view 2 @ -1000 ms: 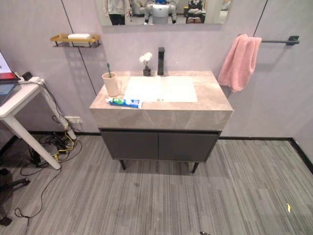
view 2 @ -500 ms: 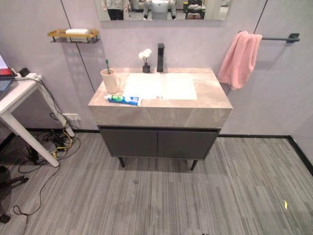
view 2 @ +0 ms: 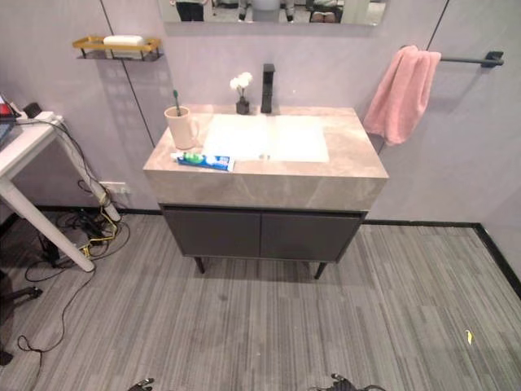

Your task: Put brush and paste in cup on sink, flatten towel.

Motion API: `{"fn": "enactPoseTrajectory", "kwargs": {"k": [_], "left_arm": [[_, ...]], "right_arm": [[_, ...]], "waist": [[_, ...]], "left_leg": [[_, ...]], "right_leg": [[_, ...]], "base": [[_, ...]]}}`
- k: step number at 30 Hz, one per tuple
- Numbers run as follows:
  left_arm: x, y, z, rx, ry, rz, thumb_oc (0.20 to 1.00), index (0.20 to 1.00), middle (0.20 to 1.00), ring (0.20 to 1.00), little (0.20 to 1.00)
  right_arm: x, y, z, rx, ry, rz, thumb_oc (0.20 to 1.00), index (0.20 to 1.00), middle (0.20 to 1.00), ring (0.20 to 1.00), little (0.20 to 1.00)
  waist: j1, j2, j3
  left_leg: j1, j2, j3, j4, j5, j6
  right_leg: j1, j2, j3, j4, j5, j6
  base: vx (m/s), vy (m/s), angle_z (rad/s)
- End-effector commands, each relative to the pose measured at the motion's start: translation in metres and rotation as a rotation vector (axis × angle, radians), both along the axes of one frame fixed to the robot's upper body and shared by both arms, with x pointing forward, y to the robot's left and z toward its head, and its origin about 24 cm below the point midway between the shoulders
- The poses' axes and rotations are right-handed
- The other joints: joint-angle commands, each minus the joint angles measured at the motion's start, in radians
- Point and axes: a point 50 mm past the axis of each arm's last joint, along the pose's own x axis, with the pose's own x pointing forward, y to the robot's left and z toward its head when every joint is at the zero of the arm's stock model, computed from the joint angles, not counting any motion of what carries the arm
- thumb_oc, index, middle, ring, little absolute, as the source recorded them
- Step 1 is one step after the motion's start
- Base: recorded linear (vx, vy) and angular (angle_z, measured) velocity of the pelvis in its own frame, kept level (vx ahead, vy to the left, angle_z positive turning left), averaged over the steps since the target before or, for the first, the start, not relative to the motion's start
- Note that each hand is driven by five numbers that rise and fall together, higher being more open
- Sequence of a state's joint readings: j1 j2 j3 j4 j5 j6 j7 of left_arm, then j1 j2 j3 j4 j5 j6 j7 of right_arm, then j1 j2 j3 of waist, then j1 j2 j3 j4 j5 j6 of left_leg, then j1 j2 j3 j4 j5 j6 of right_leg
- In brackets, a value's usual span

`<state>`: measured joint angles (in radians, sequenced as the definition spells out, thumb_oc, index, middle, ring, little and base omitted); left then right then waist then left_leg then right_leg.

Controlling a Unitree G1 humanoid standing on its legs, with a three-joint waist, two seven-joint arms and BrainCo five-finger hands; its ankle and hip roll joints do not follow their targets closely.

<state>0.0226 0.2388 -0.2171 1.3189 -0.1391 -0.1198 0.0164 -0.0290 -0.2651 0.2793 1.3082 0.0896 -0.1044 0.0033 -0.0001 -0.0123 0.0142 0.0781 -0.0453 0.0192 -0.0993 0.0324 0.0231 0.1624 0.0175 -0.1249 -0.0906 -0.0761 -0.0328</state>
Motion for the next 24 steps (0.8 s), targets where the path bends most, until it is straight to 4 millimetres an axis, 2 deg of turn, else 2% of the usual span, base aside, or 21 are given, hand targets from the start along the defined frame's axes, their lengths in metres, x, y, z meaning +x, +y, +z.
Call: {"fn": "enactPoseTrajectory", "kwargs": {"k": [1, 8, 10, 12, 13, 24], "left_arm": [[-0.001, -0.006, -0.003, -0.002, 0.033, -0.029, 1.000, 1.000, 1.000, 1.000, 1.000], [-0.002, -0.004, -0.002, -0.004, 0.034, -0.021, 1.000, 1.000, 1.000, 1.000, 1.000], [0.023, -0.007, 0.005, -0.014, -0.100, -0.055, 1.000, 1.000, 1.000, 1.000, 1.000], [0.027, -0.006, 0.007, -0.016, -0.129, -0.049, 1.000, 1.000, 1.000, 1.000, 1.000], [0.034, -0.003, 0.012, -0.029, -0.202, -0.029, 1.000, 1.000, 1.000, 1.000, 1.000], [0.034, 0.003, 0.015, -0.014, -0.215, -0.048, 1.000, 1.000, 1.000, 1.000, 1.000]], "right_arm": [[0.010, 0.006, 0.001, 0.020, -0.022, 0.041, 1.000, 1.000, 1.000, 1.000, 1.000], [0.010, 0.005, 0.001, 0.065, -0.038, -0.041, 1.000, 1.000, 1.000, 1.000, 1.000], [0.026, 0.007, 0.008, 0.122, -0.145, -0.111, 1.000, 1.000, 1.000, 1.000, 1.000], [0.031, 0.007, 0.010, 0.128, -0.182, -0.118, 1.000, 1.000, 1.000, 1.000, 1.000], [0.036, 0.005, 0.014, 0.151, -0.234, -0.148, 1.000, 1.000, 1.000, 1.000, 1.000], [0.042, 0.000, 0.018, 0.136, -0.249, -0.127, 1.000, 1.000, 1.000, 1.000, 1.000]], "waist": [[0.003, -0.012, -0.033], [0.004, -0.012, -0.032], [0.008, -0.010, -0.024], [0.010, -0.009, -0.021], [0.011, -0.008, -0.013], [0.013, -0.011, -0.015]], "left_leg": [[0.031, 0.013, 0.008, 0.012, -0.105, 0.006], [0.038, 0.012, 0.015, 0.012, -0.109, 0.010], [0.042, 0.012, 0.016, 0.012, -0.111, 0.013], [0.042, 0.012, 0.017, 0.012, -0.109, 0.013], [0.041, 0.011, 0.016, 0.012, -0.106, 0.015], [0.053, 0.010, 0.018, 0.024, -0.120, 0.019]], "right_leg": [[-0.053, -0.064, -0.014, 0.009, 0.028, 0.093], [-0.053, -0.067, -0.007, 0.018, 0.022, 0.096], [-0.053, -0.069, -0.006, 0.024, 0.019, 0.098], [-0.056, -0.070, -0.006, 0.029, 0.018, 0.099], [-0.062, -0.071, -0.004, 0.039, 0.015, 0.101], [-0.051, -0.074, -0.004, 0.051, 0.004, 0.102]], "base": [[0.03, 0.033, -0.02], [0.02, 0.022, -0.02], [0.02, 0.034, -0.05], [0.00, 0.013, -0.03], [0.00, 0.019, -0.08], [0.01, 0.008, -0.02]]}}
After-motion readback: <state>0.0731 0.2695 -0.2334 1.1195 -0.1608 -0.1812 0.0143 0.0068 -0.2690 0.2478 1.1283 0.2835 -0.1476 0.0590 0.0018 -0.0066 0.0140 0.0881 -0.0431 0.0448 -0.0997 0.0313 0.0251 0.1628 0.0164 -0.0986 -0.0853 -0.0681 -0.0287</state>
